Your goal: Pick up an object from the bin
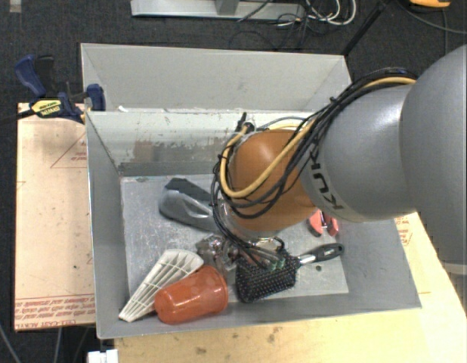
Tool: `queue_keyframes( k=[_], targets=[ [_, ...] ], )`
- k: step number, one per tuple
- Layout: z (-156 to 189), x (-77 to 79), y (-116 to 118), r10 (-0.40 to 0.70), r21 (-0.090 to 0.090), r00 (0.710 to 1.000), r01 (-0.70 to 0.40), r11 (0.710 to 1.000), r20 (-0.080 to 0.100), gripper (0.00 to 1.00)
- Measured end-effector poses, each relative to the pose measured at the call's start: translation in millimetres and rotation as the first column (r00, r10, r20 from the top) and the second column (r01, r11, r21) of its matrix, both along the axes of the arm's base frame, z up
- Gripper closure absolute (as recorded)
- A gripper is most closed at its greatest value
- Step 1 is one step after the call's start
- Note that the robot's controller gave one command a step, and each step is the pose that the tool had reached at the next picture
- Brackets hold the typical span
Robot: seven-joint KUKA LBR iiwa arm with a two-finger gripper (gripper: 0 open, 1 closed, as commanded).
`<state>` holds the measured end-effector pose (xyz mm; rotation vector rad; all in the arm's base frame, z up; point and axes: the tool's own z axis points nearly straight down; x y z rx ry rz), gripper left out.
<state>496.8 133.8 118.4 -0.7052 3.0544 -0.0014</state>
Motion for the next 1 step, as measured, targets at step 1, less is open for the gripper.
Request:
queue_keyframes(
  k=[1],
  targets=[
    [-1.0, -1.7, 1.3, 0.002, 0.001, 1.0, -0.002, 1.0, -0.005, 0.0]
  ],
)
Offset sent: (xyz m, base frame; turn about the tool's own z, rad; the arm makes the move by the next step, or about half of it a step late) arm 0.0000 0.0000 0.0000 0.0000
